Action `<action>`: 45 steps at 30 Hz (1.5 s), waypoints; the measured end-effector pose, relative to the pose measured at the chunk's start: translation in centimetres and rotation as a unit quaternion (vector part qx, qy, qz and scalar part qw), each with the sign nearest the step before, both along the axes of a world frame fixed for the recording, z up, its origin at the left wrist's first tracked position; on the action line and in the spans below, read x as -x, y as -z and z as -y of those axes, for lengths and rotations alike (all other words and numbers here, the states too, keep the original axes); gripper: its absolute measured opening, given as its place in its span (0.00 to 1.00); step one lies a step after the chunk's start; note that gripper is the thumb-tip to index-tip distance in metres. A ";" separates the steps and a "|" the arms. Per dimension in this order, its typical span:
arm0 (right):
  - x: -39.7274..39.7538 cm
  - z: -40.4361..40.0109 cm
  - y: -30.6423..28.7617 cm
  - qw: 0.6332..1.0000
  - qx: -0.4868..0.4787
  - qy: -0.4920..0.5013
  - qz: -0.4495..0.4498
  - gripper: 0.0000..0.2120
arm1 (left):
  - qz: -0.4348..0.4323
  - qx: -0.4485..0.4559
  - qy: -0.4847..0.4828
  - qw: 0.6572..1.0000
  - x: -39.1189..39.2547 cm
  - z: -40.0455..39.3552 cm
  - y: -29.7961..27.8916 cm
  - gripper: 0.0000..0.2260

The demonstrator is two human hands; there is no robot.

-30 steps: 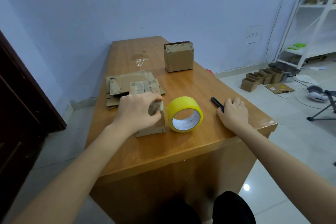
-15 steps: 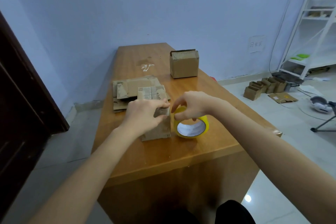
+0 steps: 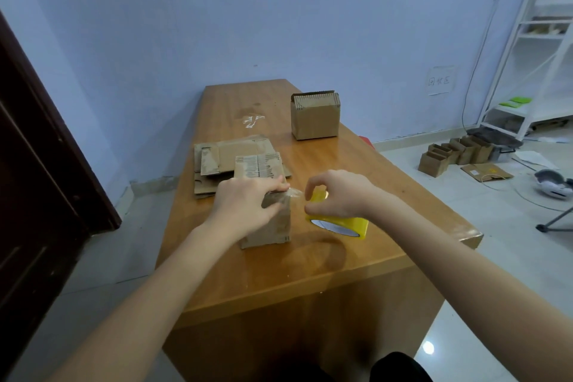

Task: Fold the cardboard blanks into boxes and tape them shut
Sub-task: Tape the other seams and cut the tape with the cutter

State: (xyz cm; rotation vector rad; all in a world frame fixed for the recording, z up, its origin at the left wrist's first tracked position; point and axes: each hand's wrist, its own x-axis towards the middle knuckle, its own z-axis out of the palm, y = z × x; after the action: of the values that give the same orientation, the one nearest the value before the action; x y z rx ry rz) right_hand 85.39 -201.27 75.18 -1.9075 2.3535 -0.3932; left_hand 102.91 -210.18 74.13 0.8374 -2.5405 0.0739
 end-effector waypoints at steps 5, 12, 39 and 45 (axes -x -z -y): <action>1.5 0.2 1.9 0.992 -0.067 0.036 -0.103 0.16 | 0.007 -0.004 0.009 1.000 -0.2 -0.1 0.0 0.16; 1.2 -1.0 3.7 0.977 -0.051 0.057 -0.199 0.18 | 0.043 0.066 0.055 0.995 -0.3 -0.8 0.4 0.22; -1.9 -0.9 0.8 0.917 0.198 -0.102 0.331 0.16 | -0.241 -0.407 0.106 0.875 -3.9 -0.1 -4.3 0.13; -0.3 0.1 -0.7 0.934 -0.035 -0.194 0.297 0.31 | -0.074 -0.376 0.160 0.910 -6.7 1.9 -0.1 0.25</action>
State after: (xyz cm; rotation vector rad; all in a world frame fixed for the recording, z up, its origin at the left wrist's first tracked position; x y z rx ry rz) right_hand 85.69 -201.39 75.86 -1.8237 1.5529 -0.7111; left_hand 109.62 -212.12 74.27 0.6209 -2.5099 -1.0864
